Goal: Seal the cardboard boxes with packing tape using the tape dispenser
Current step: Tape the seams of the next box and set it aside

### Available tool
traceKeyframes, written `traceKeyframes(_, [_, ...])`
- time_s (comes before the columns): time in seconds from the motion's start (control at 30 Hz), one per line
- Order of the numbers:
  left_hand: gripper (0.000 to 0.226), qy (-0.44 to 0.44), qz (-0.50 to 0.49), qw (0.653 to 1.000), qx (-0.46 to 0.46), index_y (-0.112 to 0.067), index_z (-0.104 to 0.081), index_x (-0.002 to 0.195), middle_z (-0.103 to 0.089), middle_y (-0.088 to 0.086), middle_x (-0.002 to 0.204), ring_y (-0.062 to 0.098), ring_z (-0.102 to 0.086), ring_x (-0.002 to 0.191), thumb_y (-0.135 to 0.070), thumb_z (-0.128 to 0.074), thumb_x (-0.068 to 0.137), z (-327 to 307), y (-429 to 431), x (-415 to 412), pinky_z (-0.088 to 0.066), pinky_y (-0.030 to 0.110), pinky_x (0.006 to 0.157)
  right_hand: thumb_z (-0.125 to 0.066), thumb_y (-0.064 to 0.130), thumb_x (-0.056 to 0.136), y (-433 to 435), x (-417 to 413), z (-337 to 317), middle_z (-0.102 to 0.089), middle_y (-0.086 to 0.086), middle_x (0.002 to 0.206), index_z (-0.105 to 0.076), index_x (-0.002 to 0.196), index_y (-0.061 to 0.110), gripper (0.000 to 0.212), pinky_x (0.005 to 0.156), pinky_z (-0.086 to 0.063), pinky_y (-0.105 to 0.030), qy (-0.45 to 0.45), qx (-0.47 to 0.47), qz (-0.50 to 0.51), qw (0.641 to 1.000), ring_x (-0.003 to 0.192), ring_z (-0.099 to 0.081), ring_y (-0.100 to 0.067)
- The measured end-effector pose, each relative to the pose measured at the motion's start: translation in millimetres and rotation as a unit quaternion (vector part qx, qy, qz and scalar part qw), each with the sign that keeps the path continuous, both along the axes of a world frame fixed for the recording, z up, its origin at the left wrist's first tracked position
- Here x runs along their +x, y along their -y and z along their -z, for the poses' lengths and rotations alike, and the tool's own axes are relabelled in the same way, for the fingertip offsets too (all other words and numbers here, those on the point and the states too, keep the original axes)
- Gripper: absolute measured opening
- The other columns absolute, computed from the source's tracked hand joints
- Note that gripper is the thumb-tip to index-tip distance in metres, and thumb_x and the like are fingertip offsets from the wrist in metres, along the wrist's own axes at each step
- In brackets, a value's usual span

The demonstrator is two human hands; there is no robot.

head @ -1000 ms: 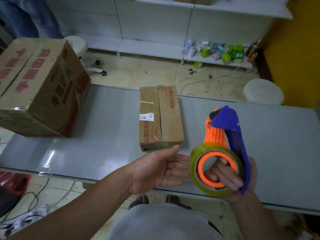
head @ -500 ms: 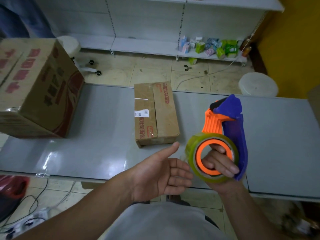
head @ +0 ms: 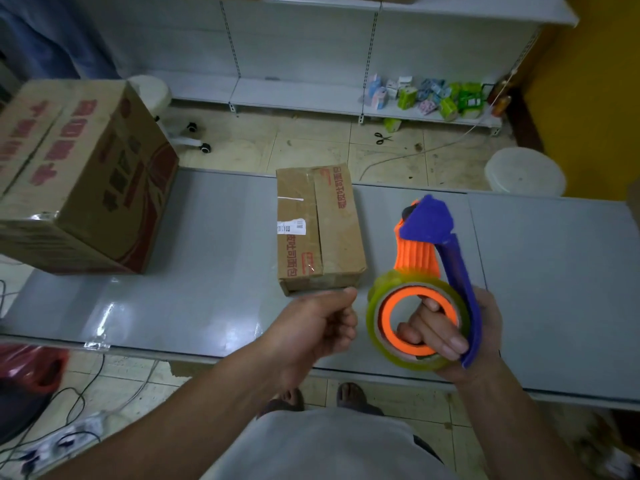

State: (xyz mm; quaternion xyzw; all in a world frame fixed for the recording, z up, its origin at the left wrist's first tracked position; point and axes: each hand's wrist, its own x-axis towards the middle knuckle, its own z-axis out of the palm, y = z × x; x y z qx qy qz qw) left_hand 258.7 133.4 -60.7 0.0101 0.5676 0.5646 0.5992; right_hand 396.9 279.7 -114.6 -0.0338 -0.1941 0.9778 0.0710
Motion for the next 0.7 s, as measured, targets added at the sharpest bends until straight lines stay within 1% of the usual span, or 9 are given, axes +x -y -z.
traceKeyframes(0.07, [0.022,-0.067,0.040,0.997,0.016,-0.014,-0.056,0.076,-0.059,0.001,0.065,0.010,-0.054,0.056,-0.023,-0.058,0.096,-2,1,-10,-0.048,0.019,0.054,-0.035,0.028,0.099,-10,-1,-10,-0.070,-0.016,0.070,-0.057,0.103,-0.010,0.044,0.082,-0.046,-0.039,-0.027,0.048,-0.032,0.998,0.066,-0.069,-0.026])
traceKeyframes(0.17, [0.023,-0.137,0.071,0.987,0.036,-0.010,-0.055,0.074,-0.057,0.003,0.062,0.011,-0.053,0.055,-0.020,-0.058,0.095,-8,0,-25,-0.047,0.019,0.054,-0.035,0.028,0.101,-24,-5,-22,-0.070,-0.015,0.069,-0.057,0.104,-0.012,0.045,0.083,-0.046,-0.038,-0.042,0.121,-0.104,0.986,0.063,-0.067,-0.026])
traceKeyframes(0.23, [0.019,-0.153,0.040,0.986,0.059,-0.005,-0.055,0.082,-0.051,0.005,0.061,0.011,-0.048,0.051,-0.022,-0.061,0.089,-15,1,-41,-0.044,0.018,0.051,-0.034,0.025,0.102,-39,-1,-30,-0.068,-0.018,0.067,-0.055,0.107,-0.015,0.046,0.084,-0.045,-0.038,-0.023,0.134,-0.144,0.980,0.059,-0.060,-0.029])
traceKeyframes(0.3, [0.030,-0.191,0.050,0.977,0.081,-0.002,-0.055,0.089,-0.051,0.008,0.063,0.011,-0.048,0.051,-0.029,-0.062,0.080,-23,5,-59,-0.044,0.018,0.051,-0.040,0.028,0.101,-48,4,-34,-0.071,-0.019,0.072,-0.057,0.107,-0.015,0.046,0.079,-0.048,-0.036,0.027,0.171,-0.189,0.966,0.062,-0.064,-0.027])
traceKeyframes(0.33, [0.033,-0.218,0.072,0.970,0.084,0.000,-0.055,0.088,-0.052,0.010,0.065,0.012,-0.049,0.052,-0.031,-0.062,0.078,-25,8,-65,-0.045,0.019,0.052,-0.049,0.034,0.097,-49,5,-39,-0.072,-0.015,0.070,-0.063,0.104,-0.008,0.044,0.073,-0.050,-0.032,0.065,0.229,-0.202,0.950,0.062,-0.068,-0.022])
traceKeyframes(0.4, [0.034,-0.259,0.102,0.957,0.078,0.002,-0.055,0.082,-0.053,0.011,0.066,0.011,-0.051,0.053,-0.031,-0.061,0.079,-25,11,-72,-0.047,0.020,0.054,-0.074,0.048,0.075,-53,2,-56,-0.072,-0.008,0.064,-0.071,0.089,0.006,0.045,0.056,-0.052,-0.023,0.146,0.337,-0.219,0.904,0.055,-0.067,-0.014])
traceKeyframes(0.47, [0.028,-0.284,0.100,0.951,0.070,0.000,-0.052,0.074,-0.057,0.006,0.062,0.011,-0.052,0.053,-0.025,-0.060,0.085,-24,13,-80,-0.048,0.020,0.054,-0.087,0.056,0.050,-60,-1,-71,-0.071,-0.007,0.067,-0.070,0.083,0.006,0.062,0.051,-0.049,-0.019,0.215,0.406,-0.233,0.857,0.055,-0.066,-0.012])
traceKeyframes(0.57, [0.026,-0.322,0.074,0.943,0.048,-0.006,-0.051,0.070,-0.061,0.002,0.062,0.012,-0.057,0.059,-0.023,-0.059,0.089,-20,23,-102,-0.052,0.021,0.059,-0.088,0.062,0.041,-76,-2,-85,-0.072,-0.010,0.078,-0.067,0.089,0.006,0.077,0.055,-0.050,-0.019,0.262,0.461,-0.263,0.806,0.064,-0.067,-0.014])
traceKeyframes(0.7, [0.025,-0.292,0.034,0.955,0.037,-0.007,-0.052,0.069,-0.071,0.006,0.073,0.012,-0.066,0.066,-0.020,-0.061,0.088,-9,30,-111,-0.056,0.025,0.067,-0.086,0.064,0.044,-93,-5,-95,-0.073,-0.015,0.091,-0.073,0.090,0.011,0.071,0.062,-0.051,-0.022,0.288,0.520,-0.304,0.745,0.075,-0.069,-0.019])
